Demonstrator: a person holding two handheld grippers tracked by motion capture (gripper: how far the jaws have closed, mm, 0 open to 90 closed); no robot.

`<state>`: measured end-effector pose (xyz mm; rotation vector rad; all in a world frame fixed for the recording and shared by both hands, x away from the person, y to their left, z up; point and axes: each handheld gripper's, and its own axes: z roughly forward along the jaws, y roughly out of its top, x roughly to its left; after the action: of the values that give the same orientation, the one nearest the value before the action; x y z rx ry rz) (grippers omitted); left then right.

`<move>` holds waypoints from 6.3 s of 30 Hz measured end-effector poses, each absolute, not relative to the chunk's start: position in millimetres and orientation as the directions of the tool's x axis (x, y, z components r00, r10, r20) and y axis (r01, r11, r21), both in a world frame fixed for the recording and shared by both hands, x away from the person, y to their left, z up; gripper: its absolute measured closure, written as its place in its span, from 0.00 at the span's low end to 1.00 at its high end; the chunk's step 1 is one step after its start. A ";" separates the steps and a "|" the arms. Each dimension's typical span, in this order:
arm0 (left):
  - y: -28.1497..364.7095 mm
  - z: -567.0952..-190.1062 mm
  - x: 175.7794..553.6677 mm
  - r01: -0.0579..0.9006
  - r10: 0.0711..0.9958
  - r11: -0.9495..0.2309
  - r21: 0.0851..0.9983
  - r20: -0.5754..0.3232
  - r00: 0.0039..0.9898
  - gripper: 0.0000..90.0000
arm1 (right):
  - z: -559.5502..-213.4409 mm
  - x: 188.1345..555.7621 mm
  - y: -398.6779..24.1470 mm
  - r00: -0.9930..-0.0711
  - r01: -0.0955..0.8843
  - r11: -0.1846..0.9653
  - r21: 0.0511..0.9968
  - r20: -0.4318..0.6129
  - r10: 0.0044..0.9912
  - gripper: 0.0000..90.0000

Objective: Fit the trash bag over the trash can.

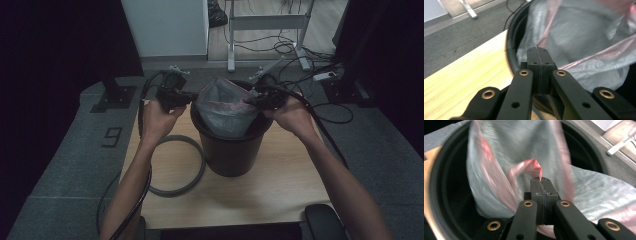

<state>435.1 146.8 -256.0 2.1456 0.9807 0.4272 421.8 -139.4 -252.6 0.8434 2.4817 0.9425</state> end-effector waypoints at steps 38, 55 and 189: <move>66.9 -261.6 409.8 0.207 0.396 -0.766 0.609 0.192 0.898 0.84 | -247.7 436.9 -163.6 -0.743 0.451 0.543 0.708 -0.039 0.668 0.99; 160.6 -251.1 409.5 0.261 0.507 -0.712 0.652 0.221 0.833 1.00 | -254.8 454.3 -219.5 -0.620 0.553 0.472 0.687 -0.039 0.784 0.99; 188.8 -289.9 481.6 0.527 0.715 -0.558 0.641 0.049 0.697 0.54 | -290.9 497.8 -243.7 -0.650 0.547 0.441 0.711 0.029 0.759 0.64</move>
<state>481.6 188.8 -289.9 2.3007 0.9463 0.4074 497.8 -243.7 -290.9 1.1236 2.4023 1.0222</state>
